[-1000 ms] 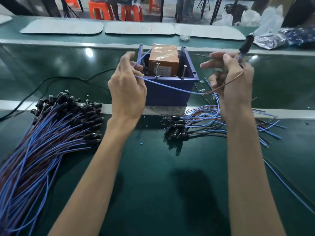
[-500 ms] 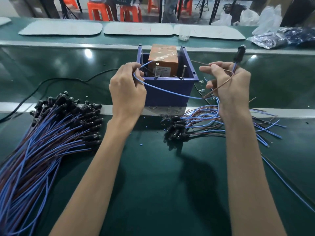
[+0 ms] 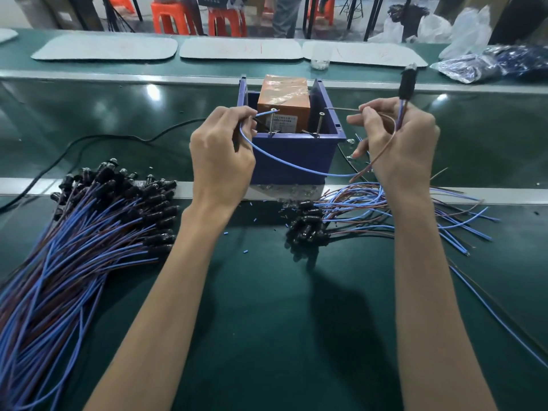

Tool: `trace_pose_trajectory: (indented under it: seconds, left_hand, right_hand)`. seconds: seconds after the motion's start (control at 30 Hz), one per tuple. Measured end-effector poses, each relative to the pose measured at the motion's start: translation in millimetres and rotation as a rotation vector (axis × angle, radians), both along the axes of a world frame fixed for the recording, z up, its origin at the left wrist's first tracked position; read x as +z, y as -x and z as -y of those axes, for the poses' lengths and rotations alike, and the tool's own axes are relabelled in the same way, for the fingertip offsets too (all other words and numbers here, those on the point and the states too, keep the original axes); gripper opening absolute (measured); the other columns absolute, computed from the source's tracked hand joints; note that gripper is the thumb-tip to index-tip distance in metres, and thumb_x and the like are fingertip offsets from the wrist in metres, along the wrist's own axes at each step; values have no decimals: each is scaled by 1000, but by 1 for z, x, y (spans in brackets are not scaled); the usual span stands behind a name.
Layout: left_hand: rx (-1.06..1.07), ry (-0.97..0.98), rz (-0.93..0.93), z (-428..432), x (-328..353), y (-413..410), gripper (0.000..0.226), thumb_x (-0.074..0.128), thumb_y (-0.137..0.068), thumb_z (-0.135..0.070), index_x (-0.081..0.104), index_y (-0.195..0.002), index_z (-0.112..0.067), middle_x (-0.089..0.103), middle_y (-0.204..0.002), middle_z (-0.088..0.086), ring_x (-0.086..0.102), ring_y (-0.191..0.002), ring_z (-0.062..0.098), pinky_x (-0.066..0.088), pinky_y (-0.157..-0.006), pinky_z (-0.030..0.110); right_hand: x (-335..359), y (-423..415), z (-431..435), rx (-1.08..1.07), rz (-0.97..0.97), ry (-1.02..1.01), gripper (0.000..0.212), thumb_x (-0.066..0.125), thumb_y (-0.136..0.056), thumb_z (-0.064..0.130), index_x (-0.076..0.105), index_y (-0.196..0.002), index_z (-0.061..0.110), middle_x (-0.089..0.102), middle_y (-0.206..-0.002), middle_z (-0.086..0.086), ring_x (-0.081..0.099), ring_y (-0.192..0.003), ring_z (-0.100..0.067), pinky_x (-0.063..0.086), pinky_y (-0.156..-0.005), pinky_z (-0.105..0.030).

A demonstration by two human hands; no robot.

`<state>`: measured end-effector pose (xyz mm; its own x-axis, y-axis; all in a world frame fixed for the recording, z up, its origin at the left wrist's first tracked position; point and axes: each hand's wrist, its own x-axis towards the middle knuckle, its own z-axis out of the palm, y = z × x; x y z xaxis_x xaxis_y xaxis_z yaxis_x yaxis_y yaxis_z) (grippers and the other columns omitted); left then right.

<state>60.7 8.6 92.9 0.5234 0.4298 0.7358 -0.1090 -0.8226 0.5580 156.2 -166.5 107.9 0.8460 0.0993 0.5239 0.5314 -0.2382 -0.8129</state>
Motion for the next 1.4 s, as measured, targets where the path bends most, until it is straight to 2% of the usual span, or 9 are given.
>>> trace_pose_trajectory:
  seconds: [0.1, 0.23, 0.4, 0.57, 0.73, 1.03, 1.4]
  left_hand:
    - [1, 2, -21, -1, -1, 0, 21, 53, -92, -3, 71, -102, 1, 68, -90, 15, 68, -78, 26, 53, -76, 39]
    - [10, 0, -42, -2, -2, 0, 22, 53, -92, -3, 71, -103, 1, 68, -93, 16, 69, -80, 27, 53, -77, 39]
    - [51, -14, -2, -3, 0, 1, 21, 54, -91, -4, 73, -102, -2, 68, -90, 13, 63, -77, 18, 49, -75, 25]
    - [56, -33, 24, -3, 1, 1, 20, 55, -90, -2, 73, -101, -2, 68, -89, 13, 58, -76, 13, 46, -74, 21]
    - [54, -54, 59, -1, 2, 1, 20, 56, -92, -3, 72, -102, -1, 68, -90, 13, 62, -76, 18, 50, -73, 27]
    - [40, -41, -9, -3, 0, 1, 21, 55, -88, -3, 72, -99, -1, 68, -91, 13, 63, -77, 22, 50, -75, 28]
    - [-4, -39, -5, -1, -2, 0, 21, 55, -89, -5, 73, -100, -1, 68, -90, 13, 63, -74, 24, 52, -73, 33]
  right_hand:
    - [-3, -1, -1, 1, 32, 42, 9, 55, -94, 15, 62, -89, 13, 70, -78, 7, 59, -38, -7, 44, -41, -18]
    - [-6, -3, -3, 6, 30, 73, 11, 55, -94, 15, 64, -91, 10, 71, -80, 5, 60, -39, -8, 44, -41, -18]
    - [-8, -3, -5, 12, 51, 117, 11, 55, -95, 16, 64, -89, 12, 70, -78, 6, 61, -41, -6, 42, -42, -14]
    - [-7, -2, -7, 19, 56, 139, 12, 54, -95, 15, 63, -89, 12, 69, -77, 6, 61, -41, -5, 45, -42, -15]
    - [-7, -2, -5, 23, 43, 169, 11, 51, -96, 13, 60, -89, 13, 70, -81, 1, 61, -42, -5, 41, -43, -13]
    - [-7, -3, -4, 14, 42, 189, 12, 52, -94, 13, 61, -86, 14, 67, -72, 8, 57, -38, -1, 39, -40, -9]
    - [-3, -1, -3, -4, 21, 207, 14, 52, -93, 12, 63, -85, 12, 68, -75, 5, 58, -38, 1, 36, -39, -7]
